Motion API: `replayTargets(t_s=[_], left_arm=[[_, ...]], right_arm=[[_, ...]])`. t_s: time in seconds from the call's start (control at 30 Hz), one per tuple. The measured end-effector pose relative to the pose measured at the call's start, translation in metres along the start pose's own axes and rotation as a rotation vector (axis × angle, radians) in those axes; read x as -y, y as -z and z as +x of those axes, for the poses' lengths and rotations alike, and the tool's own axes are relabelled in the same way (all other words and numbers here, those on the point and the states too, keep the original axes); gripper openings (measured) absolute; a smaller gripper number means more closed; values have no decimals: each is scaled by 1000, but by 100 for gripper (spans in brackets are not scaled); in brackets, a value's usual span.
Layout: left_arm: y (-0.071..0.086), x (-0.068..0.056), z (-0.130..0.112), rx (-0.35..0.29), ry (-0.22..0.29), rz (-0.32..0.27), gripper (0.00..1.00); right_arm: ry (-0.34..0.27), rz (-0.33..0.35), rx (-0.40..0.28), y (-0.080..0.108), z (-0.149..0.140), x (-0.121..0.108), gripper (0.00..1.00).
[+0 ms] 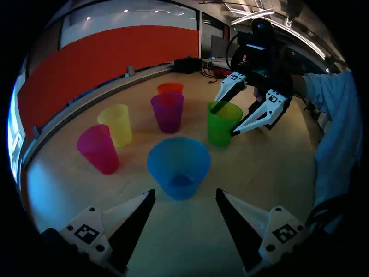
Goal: Pour water
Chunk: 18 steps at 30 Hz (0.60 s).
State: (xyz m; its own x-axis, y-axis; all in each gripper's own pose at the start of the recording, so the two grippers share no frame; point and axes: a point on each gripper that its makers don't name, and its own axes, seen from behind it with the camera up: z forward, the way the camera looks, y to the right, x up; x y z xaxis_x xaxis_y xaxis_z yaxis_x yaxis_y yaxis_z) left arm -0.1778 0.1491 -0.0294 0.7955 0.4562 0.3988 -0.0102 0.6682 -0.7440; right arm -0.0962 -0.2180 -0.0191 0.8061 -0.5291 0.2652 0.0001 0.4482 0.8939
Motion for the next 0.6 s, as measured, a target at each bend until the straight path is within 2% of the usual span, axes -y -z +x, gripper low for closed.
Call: replayTargets(t_s=[0.1, 0.17, 0.37, 0.6], left_arm=[[2, 0, 0, -3, 8, 6, 98], [5, 0, 1, -8, 14, 11, 98], [17, 0, 6, -41, 34, 38, 97], [33, 5, 10, -85, 58, 95, 98]], right_arm=[[-8, -9, -5, 2, 0, -1, 98], [-9, -18, 2, 4, -3, -2, 100], [-6, -48, 19, 19, -17, 0, 100], [-43, -99, 0, 46, -26, 0, 100]])
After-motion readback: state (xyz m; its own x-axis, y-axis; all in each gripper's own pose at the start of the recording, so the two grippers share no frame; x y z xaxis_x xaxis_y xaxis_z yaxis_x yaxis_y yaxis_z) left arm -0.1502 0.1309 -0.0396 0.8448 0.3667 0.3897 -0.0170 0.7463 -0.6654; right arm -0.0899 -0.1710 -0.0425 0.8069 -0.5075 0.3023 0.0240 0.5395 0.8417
